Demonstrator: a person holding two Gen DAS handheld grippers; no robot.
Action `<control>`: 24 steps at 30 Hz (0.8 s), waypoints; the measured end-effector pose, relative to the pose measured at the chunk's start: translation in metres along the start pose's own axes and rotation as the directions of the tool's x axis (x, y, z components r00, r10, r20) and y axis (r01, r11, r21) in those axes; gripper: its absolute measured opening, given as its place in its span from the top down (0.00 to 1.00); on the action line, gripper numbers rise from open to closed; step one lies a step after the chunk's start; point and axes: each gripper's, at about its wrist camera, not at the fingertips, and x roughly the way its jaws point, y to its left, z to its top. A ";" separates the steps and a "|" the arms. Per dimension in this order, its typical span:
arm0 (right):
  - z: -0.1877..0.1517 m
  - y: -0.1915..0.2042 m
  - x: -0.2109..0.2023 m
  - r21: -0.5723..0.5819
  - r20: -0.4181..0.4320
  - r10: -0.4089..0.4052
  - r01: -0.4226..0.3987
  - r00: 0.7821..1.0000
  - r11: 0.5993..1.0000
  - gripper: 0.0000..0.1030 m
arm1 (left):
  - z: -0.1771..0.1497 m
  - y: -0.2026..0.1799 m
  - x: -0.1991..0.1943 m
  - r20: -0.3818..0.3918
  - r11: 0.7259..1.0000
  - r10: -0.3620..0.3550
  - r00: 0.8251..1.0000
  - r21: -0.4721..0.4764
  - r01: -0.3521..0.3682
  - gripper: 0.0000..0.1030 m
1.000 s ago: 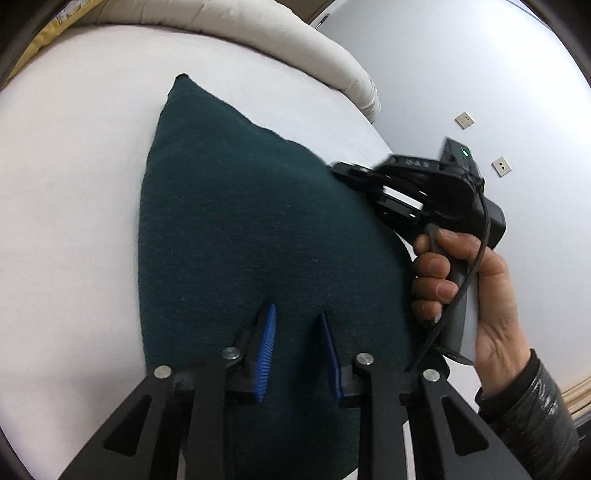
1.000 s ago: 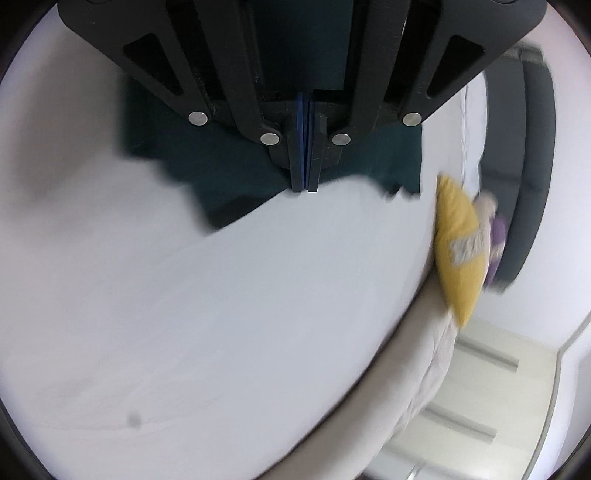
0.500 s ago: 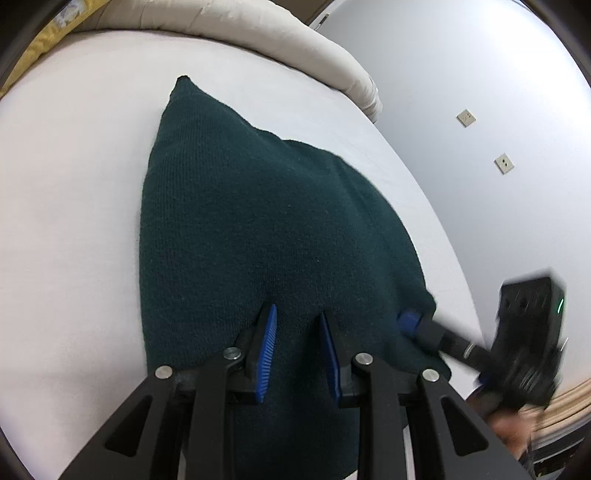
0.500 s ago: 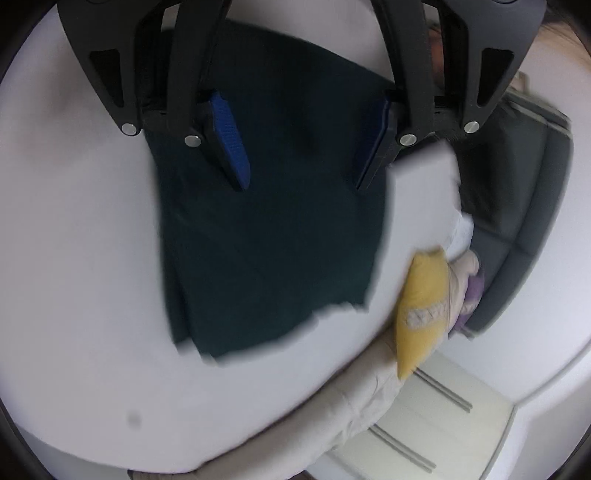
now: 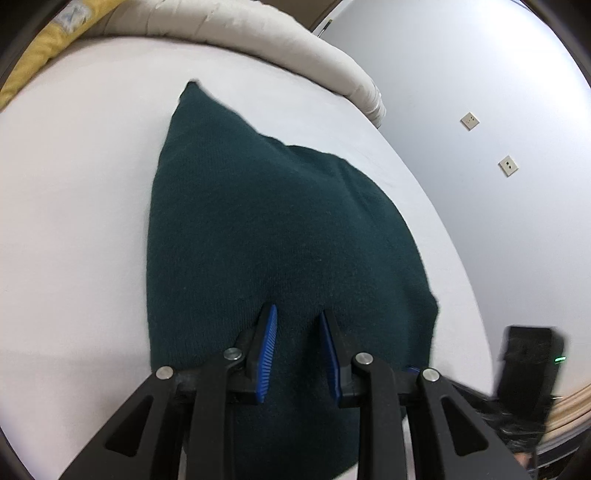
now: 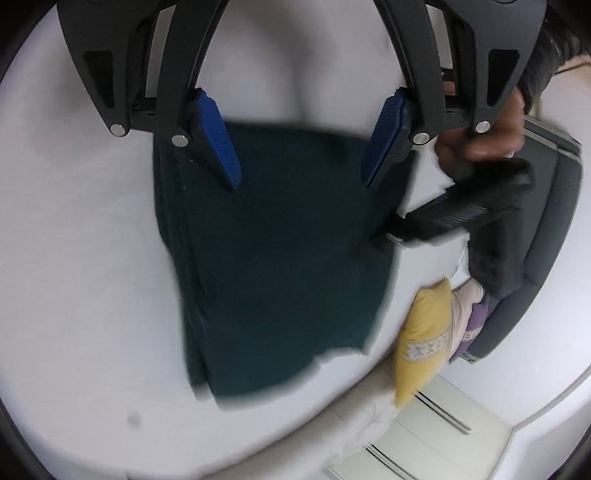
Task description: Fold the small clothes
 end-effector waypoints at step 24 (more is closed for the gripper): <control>0.118 -0.063 0.033 0.206 -0.032 0.006 0.001 0.999 0.979 0.45 | 0.044 0.049 -0.002 -0.010 0.985 0.104 0.995 -0.138 -0.104 0.17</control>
